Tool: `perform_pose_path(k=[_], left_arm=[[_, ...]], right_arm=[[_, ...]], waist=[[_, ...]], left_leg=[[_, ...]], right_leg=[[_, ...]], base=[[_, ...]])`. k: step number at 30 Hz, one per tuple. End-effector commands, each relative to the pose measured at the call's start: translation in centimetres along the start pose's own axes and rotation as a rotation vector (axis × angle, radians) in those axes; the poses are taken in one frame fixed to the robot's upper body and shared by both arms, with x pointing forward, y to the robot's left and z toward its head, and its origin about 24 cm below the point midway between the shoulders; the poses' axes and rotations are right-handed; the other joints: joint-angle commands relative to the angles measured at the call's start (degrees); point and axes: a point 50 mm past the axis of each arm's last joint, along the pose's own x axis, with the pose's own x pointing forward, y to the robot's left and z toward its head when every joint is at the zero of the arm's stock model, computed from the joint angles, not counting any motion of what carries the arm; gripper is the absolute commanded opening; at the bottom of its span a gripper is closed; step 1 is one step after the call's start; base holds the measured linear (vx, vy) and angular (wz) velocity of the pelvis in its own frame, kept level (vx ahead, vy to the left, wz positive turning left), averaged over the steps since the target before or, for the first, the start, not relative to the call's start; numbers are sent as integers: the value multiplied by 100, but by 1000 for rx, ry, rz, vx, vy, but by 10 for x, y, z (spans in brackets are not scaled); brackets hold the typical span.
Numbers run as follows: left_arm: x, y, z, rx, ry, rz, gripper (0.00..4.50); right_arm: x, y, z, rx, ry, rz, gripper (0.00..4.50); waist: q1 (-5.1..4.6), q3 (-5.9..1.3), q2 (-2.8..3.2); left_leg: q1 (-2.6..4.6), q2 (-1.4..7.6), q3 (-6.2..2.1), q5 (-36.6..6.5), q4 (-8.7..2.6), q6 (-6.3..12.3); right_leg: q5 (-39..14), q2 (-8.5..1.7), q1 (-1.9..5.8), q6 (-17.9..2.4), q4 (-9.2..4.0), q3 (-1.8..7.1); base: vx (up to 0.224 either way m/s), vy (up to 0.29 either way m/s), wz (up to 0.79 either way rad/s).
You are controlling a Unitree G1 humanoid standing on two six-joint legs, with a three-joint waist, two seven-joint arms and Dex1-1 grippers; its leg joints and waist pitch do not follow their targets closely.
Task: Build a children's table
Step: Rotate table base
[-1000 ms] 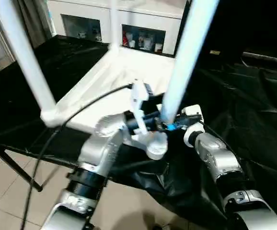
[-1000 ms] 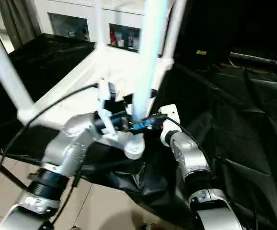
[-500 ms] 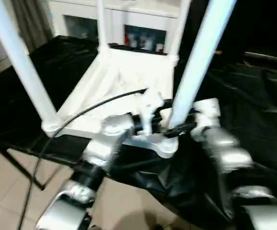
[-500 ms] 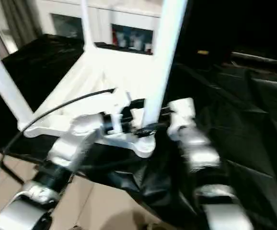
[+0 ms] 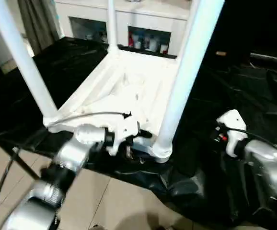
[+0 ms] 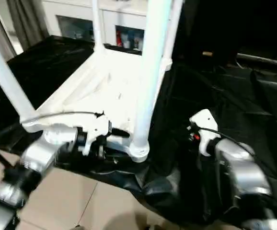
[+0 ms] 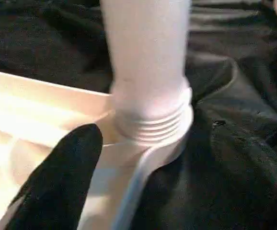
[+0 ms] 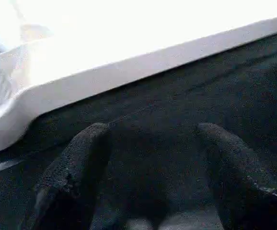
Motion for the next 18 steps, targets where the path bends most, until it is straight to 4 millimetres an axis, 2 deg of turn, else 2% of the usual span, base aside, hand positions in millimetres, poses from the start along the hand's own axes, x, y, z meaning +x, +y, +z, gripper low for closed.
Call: perform_pose_path(k=[1,3,4,6,8,10,12,13,14,16,17,18], left_arm=[[0,4,3,48,33,-37,359],[2,7,1,95,95,-77,335],[2,9,-1,107,118,-86,330],[2,9,-1,107,118,-86,313],[3,12,-3,122,142,-109,289],[3,14,-6,144,175,-134,280],[2,16,-6,150,187,-135,267],[2,18,-6,153,195,-137,249],[1,19,-5,158,203,-137,247],[1,21,-5,162,209,-135,244],[1,21,-5,162,210,-135,222],[1,23,-5,164,217,-133,210]], right_arm=[[-7,2,5,-24,9,49,310],[-15,5,6,-52,33,95,310],[-17,6,6,-59,41,105,310],[-17,6,6,-59,41,105,310],[-22,10,6,-58,57,139,310],[-27,17,6,-49,77,199,310],[-30,20,6,-45,83,233,310],[-33,22,7,-42,85,261,310],[-36,24,8,-44,91,289,310],[-38,27,9,-50,99,316,310],[-39,27,9,-52,100,321,310],[-43,31,10,-70,112,364,310]], waist=[[41,-409,-54],[77,-406,-19],[107,-431,-32],[112,-428,-40],[126,-433,-23],[155,-441,-16],[171,-455,13],[180,-440,-2],[191,-439,17],[196,-433,16],[198,-415,-8],[219,-418,7]], left_leg=[[-6,45,-17,-1441,-389,280],[-10,45,-17,-1407,-396,324],[-19,59,-26,-1338,-395,321],[-47,60,-29,-1285,-398,320],[-28,34,-9,-1239,-377,349],[-38,56,-14,-1213,-383,390],[-22,76,-25,-1216,-384,376],[-29,80,-22,-1265,-389,374],[-13,80,-22,-1313,-386,370],[-26,83,-30,-1352,-394,339],[-12,60,-15,-1426,-381,337],[-2,56,-15,-1411,-376,345]], right_leg=[[-2844,-299,319,-456,-601,201],[-2741,-288,314,-465,-622,206],[-2542,-304,340,-477,-573,218],[-2452,-310,357,-505,-555,209],[-2453,-292,342,-517,-598,205],[-2009,-280,374,-668,-551,213],[-1905,-315,376,-769,-521,219],[-1825,-308,388,-851,-524,217],[-1873,-313,384,-867,-524,213],[-2002,-329,393,-852,-529,210],[-2262,-316,381,-775,-576,198],[-2410,-321,384,-690,-604,206]], base=[[0,0,0],[0,0,0],[0,0,0],[0,0,0],[0,0,0],[0,0,0],[0,0,0],[0,0,0],[0,0,0],[0,0,0],[0,0,0],[0,0,0]])
